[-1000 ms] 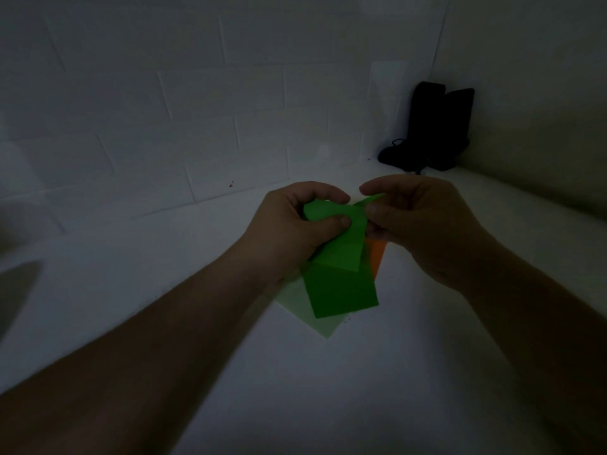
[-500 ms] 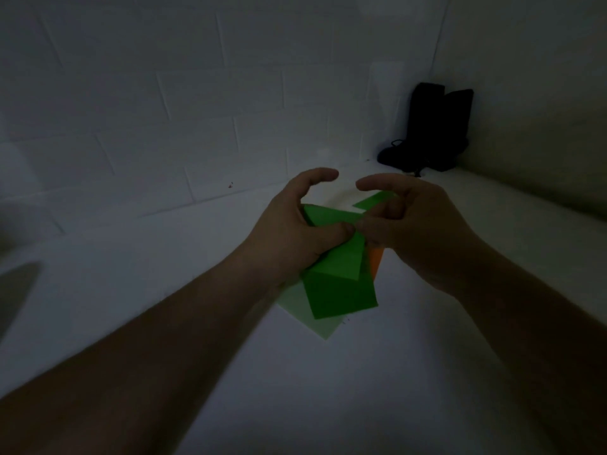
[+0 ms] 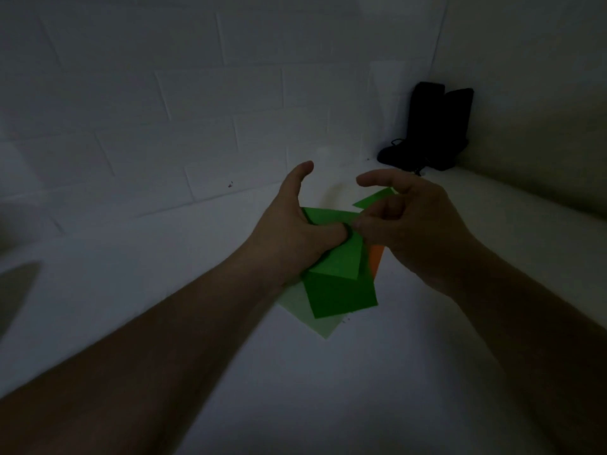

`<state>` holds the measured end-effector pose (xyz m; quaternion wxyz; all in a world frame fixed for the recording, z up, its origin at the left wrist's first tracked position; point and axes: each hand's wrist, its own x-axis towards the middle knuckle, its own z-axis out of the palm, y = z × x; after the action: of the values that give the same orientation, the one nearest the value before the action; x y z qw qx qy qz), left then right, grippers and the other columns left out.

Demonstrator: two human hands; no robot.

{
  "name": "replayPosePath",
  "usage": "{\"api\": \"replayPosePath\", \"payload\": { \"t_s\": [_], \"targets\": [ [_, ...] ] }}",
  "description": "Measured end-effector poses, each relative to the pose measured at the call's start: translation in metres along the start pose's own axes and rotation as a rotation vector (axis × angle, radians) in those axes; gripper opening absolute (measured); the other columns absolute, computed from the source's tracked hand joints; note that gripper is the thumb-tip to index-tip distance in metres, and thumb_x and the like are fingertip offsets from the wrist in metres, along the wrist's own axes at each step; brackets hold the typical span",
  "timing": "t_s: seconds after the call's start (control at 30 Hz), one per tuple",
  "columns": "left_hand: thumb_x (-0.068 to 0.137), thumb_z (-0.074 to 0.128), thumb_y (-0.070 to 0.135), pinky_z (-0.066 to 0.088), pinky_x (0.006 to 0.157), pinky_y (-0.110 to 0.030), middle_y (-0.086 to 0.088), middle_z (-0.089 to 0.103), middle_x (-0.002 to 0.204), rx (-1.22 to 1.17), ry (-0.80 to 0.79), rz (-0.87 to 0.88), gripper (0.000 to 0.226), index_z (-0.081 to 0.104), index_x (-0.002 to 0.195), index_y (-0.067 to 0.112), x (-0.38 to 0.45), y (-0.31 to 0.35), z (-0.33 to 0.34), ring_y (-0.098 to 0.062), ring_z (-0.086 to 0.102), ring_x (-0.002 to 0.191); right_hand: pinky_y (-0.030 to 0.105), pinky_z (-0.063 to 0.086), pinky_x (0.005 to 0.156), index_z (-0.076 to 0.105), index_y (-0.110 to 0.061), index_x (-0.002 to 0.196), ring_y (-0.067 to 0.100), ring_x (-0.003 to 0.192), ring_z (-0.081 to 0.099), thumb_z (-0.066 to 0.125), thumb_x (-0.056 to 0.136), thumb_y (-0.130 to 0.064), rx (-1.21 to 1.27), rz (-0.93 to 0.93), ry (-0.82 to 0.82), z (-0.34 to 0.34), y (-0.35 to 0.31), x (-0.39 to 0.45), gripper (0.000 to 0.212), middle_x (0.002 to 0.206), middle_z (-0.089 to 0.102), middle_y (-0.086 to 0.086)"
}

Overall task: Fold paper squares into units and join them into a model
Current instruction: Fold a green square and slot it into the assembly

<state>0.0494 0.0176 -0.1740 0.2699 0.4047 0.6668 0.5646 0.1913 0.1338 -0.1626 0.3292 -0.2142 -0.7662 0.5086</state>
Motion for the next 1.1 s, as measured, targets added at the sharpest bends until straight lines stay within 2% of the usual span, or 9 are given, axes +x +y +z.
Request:
{"api": "replayPosePath", "payload": {
  "t_s": [0.1,0.2,0.3,0.47,0.6,0.83,0.93,1.1],
  "targets": [
    [0.082,0.081,0.007,0.062,0.076,-0.058,-0.024,0.075,0.089,-0.028,-0.015,-0.019,0.104,0.02,0.155,0.049,0.001,-0.001,-0.001,-0.048,0.072,0.086,0.028,0.058,0.065,0.062,-0.023,0.121,0.01,0.061,0.068,0.074,0.082,0.008,0.016,-0.002,-0.002,0.0,0.001,0.001,0.051,0.065,0.072,0.001],
    [0.082,0.08,0.007,0.061,0.079,-0.06,-0.022,0.075,0.088,-0.042,-0.021,-0.015,0.106,0.019,0.156,0.05,0.002,-0.002,-0.002,-0.044,0.074,0.086,0.036,0.061,0.071,0.062,-0.025,0.121,0.017,0.068,0.071,0.074,0.081,0.007,0.021,0.009,-0.001,-0.001,0.002,0.001,0.052,0.072,0.074,0.006],
    [0.08,0.081,0.008,0.061,0.083,-0.06,-0.019,0.076,0.091,-0.045,-0.031,-0.005,0.108,0.017,0.158,0.049,0.004,-0.004,-0.003,-0.043,0.074,0.09,0.03,0.058,0.068,0.061,-0.023,0.123,0.013,0.064,0.069,0.072,0.082,0.008,0.029,0.012,-0.003,-0.003,0.001,0.001,0.053,0.068,0.072,0.002],
    [0.081,0.08,0.004,0.059,0.088,-0.061,-0.021,0.076,0.095,-0.093,-0.059,0.0,0.109,0.017,0.158,0.049,0.003,-0.005,-0.004,-0.047,0.072,0.097,0.032,0.058,0.071,0.059,-0.022,0.127,0.014,0.065,0.069,0.072,0.083,0.008,0.035,0.02,-0.006,-0.005,0.003,0.002,0.055,0.065,0.07,0.002],
    [0.085,0.08,0.006,0.06,0.089,-0.055,-0.017,0.078,0.099,-0.112,-0.074,-0.005,0.103,0.019,0.157,0.049,0.001,-0.002,-0.003,-0.04,0.075,0.096,0.031,0.056,0.071,0.058,-0.02,0.13,0.009,0.062,0.067,0.071,0.084,0.007,0.024,0.024,0.003,-0.006,0.005,0.004,0.055,0.059,0.067,-0.003],
    [0.086,0.079,0.008,0.062,0.086,-0.049,-0.011,0.079,0.098,-0.05,-0.046,-0.003,0.1,0.021,0.157,0.046,0.0,0.0,-0.004,-0.031,0.077,0.09,0.035,0.059,0.072,0.061,-0.018,0.13,0.012,0.064,0.069,0.068,0.088,0.004,-0.035,-0.001,0.0,-0.006,0.009,0.006,0.048,0.059,0.068,-0.003],
    [0.086,0.079,0.005,0.062,0.087,-0.051,-0.013,0.079,0.097,-0.076,-0.033,-0.008,0.099,0.022,0.158,0.042,0.001,-0.001,-0.005,-0.033,0.077,0.091,0.039,0.062,0.077,0.06,-0.017,0.135,0.019,0.072,0.074,0.066,0.091,0.003,-0.011,-0.011,0.008,-0.008,0.01,0.008,0.049,0.069,0.074,0.002],
    [0.084,0.081,0.005,0.061,0.087,-0.051,-0.014,0.078,0.101,-0.116,-0.027,-0.013,0.093,0.033,0.155,0.039,0.004,-0.002,-0.007,-0.032,0.077,0.092,0.034,0.059,0.076,0.058,-0.016,0.137,0.013,0.07,0.071,0.064,0.092,0.005,-0.015,-0.036,0.003,-0.009,0.011,0.008,0.05,0.068,0.071,-0.003]
  ]
}}
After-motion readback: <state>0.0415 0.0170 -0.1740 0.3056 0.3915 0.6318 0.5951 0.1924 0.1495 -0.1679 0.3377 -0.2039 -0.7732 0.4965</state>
